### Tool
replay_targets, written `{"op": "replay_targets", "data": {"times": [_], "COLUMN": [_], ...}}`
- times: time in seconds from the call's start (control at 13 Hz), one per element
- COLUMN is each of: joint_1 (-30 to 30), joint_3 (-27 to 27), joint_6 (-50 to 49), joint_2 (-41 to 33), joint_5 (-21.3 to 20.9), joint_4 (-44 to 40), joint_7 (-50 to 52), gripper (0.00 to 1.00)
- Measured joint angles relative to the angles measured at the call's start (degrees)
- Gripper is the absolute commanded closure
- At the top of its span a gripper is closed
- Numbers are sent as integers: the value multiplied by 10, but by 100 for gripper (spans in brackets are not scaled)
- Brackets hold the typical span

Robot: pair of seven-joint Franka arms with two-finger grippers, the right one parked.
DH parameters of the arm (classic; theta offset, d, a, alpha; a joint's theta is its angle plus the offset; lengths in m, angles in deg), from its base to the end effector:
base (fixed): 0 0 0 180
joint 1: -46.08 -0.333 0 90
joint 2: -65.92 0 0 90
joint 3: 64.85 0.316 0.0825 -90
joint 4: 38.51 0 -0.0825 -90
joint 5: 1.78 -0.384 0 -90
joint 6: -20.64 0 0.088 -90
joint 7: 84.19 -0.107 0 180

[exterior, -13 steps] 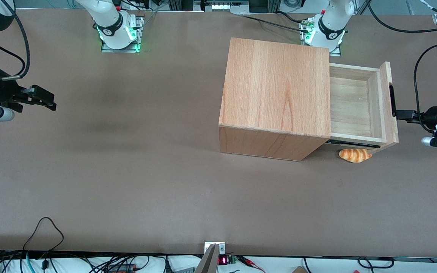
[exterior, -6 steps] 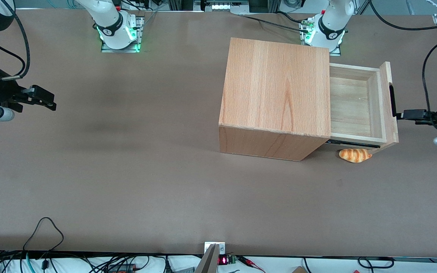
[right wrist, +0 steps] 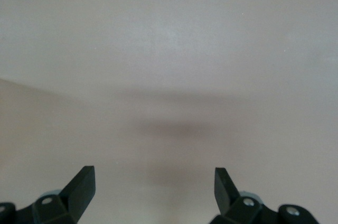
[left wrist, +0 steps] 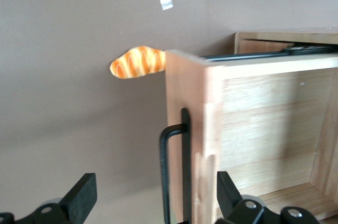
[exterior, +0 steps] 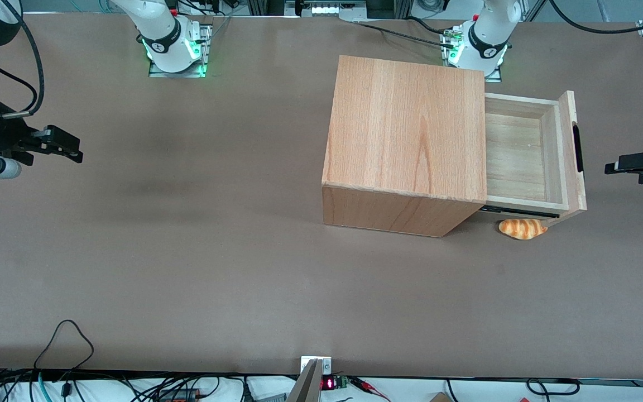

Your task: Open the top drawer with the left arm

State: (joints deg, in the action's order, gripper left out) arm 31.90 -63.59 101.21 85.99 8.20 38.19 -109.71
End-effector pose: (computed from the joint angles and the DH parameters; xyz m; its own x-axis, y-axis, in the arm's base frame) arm 0.6151 0.1460 0.5125 0.9632 -0.2006 -0.1787 -0.1485 -0.9520 0.2678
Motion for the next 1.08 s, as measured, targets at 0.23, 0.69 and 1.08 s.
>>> {"op": "replay_targets", "data": {"times": [0.23, 0.69, 1.08], "joint_1": [72, 189, 166], "joint_3": [11, 46, 55], "joint_6": [-4, -10, 48], "joint_2": [-31, -108, -109], "joint_5": [-11, -42, -44], "joint_4": [-17, -5, 37], "joint_7": [62, 159, 161], "gripper": [0, 0, 0]}}
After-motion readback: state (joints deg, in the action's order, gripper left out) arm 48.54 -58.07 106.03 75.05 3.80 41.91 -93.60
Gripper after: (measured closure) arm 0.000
